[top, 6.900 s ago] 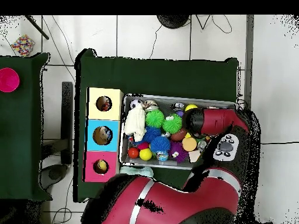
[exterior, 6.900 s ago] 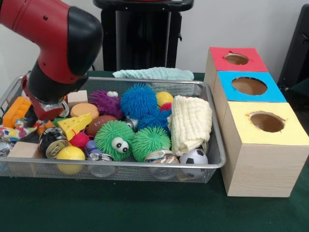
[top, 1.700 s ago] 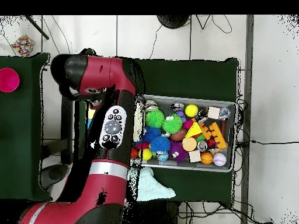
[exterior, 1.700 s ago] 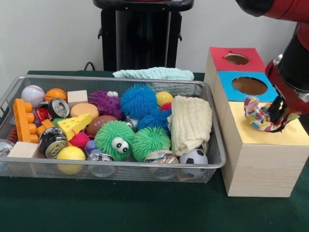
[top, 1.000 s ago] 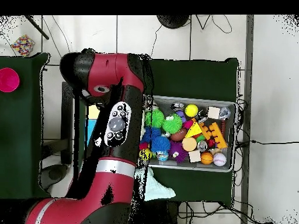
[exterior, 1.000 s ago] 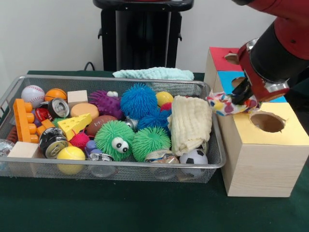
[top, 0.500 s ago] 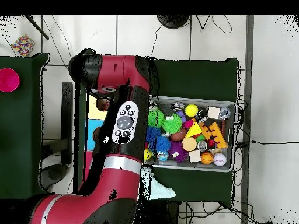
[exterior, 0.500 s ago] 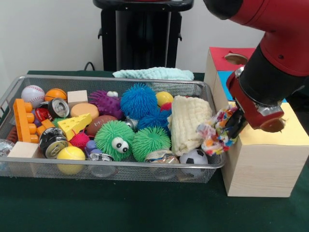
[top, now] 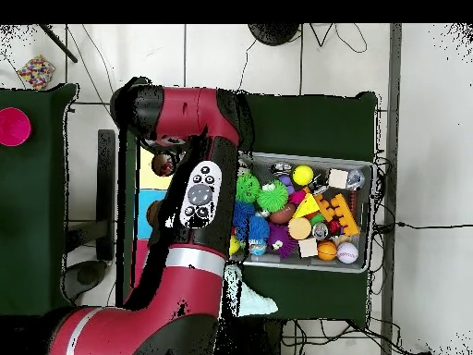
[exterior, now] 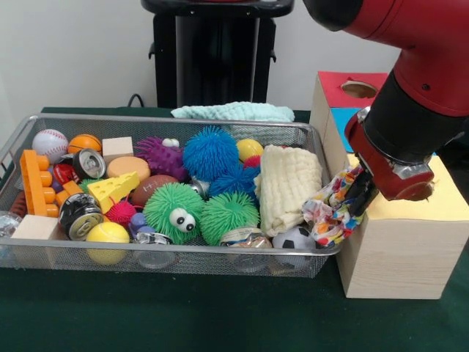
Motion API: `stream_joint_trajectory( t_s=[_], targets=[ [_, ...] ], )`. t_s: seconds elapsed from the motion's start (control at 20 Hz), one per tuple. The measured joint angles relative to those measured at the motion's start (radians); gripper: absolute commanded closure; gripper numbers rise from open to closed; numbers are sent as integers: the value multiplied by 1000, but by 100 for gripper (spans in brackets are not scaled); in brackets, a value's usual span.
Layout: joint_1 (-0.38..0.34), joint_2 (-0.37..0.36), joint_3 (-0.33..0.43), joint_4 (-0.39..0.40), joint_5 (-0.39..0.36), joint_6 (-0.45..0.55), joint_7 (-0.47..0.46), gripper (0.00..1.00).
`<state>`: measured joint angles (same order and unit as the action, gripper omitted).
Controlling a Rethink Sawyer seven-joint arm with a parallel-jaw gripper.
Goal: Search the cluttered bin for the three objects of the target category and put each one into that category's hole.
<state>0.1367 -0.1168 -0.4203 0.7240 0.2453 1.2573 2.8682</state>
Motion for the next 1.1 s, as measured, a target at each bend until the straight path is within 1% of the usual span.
stream_joint_trajectory(
  t_s=[0.25,0.3,0.45,0.65,0.75,0.8,1.1],
  targets=[
    [1,-14,0,17,0,11,0,100],
    [2,-31,0,42,0,10,0,100],
    [6,-55,0,74,0,11,0,100],
    [14,-120,-3,133,-1,11,0,100],
    [15,-135,-3,140,-1,11,0,100],
    [16,-160,-3,146,-1,11,0,100],
    [18,-209,-3,148,6,10,0,100]
  ],
)
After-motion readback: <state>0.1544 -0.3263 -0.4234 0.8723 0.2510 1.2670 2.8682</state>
